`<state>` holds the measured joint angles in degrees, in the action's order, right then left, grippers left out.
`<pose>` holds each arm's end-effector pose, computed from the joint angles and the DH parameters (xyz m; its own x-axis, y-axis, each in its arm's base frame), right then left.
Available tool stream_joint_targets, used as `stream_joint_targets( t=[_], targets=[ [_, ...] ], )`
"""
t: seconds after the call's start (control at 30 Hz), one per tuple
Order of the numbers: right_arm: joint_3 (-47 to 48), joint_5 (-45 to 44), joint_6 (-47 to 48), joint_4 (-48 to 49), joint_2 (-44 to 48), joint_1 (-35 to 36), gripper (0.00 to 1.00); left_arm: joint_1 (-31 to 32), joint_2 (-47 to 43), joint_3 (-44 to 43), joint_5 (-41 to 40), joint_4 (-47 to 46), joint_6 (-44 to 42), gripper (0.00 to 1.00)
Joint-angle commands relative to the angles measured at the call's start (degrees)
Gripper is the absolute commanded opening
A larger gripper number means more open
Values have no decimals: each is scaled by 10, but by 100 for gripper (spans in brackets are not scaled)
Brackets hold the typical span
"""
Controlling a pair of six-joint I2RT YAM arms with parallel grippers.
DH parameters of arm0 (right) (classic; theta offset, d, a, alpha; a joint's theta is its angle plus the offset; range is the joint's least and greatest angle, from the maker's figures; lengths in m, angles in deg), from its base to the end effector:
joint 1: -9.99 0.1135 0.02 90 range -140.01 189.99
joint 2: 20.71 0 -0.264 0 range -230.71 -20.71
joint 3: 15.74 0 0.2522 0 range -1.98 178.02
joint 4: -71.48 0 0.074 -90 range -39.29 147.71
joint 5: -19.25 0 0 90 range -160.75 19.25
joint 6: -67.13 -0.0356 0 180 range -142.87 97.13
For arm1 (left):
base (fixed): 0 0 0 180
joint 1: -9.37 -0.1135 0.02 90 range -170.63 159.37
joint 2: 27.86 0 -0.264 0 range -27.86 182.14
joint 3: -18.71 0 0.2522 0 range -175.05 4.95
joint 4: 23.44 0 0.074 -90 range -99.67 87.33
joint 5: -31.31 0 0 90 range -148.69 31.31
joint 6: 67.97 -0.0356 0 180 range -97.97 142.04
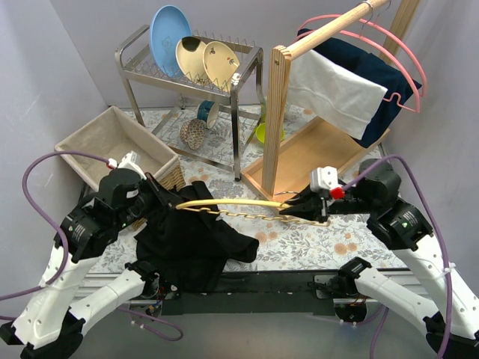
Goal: Place the skirt on the hanger
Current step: Place skirt on hanger
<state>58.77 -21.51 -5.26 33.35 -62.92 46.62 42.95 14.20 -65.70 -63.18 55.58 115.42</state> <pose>0.0917 0.1018 0.4158 0.2231 -0.0803 -0.9715 -0.9723 0.0525 -0.2276 0.0834 -0.0520 0.3949 -0.4688 -0.8833 0.0008 -0.5262 0.2786 -0.8034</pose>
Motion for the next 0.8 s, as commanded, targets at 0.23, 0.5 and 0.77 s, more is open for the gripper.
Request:
stream_joint_targets(
  t=[0.23, 0.5, 0.77],
  targets=[
    [-13, -154, 63, -150, 21, 2, 1, -1, 86, -75, 20, -18, -76, 0],
    [50, -177, 59, -177, 18, 0, 1, -1, 116, -123, 32, 8, -104, 0],
    [75, -232, 64, -174, 20, 1, 1, -1, 137, -121, 55, 8, -128, 0]
  ],
)
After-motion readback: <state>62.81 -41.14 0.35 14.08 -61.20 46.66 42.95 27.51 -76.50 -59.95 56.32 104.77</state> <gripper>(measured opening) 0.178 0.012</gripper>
